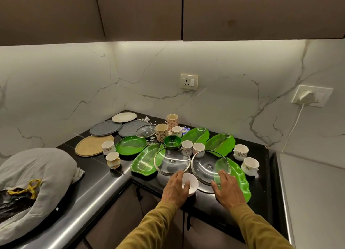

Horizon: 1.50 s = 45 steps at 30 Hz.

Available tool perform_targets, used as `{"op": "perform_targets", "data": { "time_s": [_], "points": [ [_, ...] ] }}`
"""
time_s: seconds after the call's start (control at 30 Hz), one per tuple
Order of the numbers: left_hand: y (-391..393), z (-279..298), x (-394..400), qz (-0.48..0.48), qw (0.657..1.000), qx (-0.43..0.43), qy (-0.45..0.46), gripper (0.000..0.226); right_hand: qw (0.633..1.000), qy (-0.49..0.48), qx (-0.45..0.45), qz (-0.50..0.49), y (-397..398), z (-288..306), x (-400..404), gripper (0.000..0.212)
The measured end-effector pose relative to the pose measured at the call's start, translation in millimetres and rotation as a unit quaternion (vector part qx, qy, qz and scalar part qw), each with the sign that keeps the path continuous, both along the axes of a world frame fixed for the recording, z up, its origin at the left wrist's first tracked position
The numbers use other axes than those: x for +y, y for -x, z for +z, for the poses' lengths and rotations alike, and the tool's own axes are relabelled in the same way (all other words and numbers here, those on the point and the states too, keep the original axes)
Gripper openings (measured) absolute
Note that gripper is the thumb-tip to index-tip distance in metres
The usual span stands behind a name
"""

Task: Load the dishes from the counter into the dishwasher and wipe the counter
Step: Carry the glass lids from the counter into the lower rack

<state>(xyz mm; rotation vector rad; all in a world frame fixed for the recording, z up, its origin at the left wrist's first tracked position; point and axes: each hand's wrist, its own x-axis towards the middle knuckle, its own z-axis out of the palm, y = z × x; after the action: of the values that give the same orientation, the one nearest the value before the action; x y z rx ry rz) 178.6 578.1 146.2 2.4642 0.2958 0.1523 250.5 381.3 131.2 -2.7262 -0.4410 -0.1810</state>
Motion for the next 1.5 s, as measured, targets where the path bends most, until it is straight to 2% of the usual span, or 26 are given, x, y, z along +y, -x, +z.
{"op": "perform_targets", "data": {
  "time_s": [0.23,0.33,0.43,0.67,0.87,1.17,1.33,1.43,1.5],
  "points": [
    [-50.2,-3.9,-17.8,0.043,0.999,0.005,0.025,0.054,0.999,-0.015,0.038,0.034,-53.9,-3.4,-7.1,0.066],
    [-57.2,-9.3,-18.7,0.054,0.998,0.012,0.032,0.052,0.998,-0.023,0.039,0.038,-68.7,-8.9,-3.0,0.077],
    [-62.2,-14.6,-11.5,0.071,0.997,0.023,0.036,0.052,0.997,-0.025,0.045,0.059,-79.3,-8.7,6.1,0.065],
    [-73.7,-25.5,22.5,0.108,0.993,0.016,0.044,0.052,0.993,-0.049,0.056,0.089,-100.1,-21.4,40.7,0.078],
    [-93.0,-33.2,56.4,0.102,0.991,-0.028,0.084,0.047,0.992,-0.058,0.051,0.100,-116.2,-28.3,74.7,0.078],
    [-120.8,-43.5,98.4,0.056,0.986,-0.078,0.137,0.041,0.993,-0.087,0.052,0.057,-132.4,-43.5,106.0,0.080],
    [-133.4,-52.2,107.7,0.040,0.983,-0.064,0.167,0.038,0.994,-0.106,0.034,0.013,-139.0,-51.9,98.0,0.069],
    [-134.3,-57.1,108.6,0.047,0.979,-0.064,0.186,0.027,0.994,-0.101,0.036,-0.023,-143.4,-55.4,82.3,0.058],
    [-135.3,-58.8,111.1,0.057,0.976,-0.063,0.199,0.026,0.994,-0.091,0.050,-0.042,-148.2,-56.0,73.1,0.058]
  ]
}}
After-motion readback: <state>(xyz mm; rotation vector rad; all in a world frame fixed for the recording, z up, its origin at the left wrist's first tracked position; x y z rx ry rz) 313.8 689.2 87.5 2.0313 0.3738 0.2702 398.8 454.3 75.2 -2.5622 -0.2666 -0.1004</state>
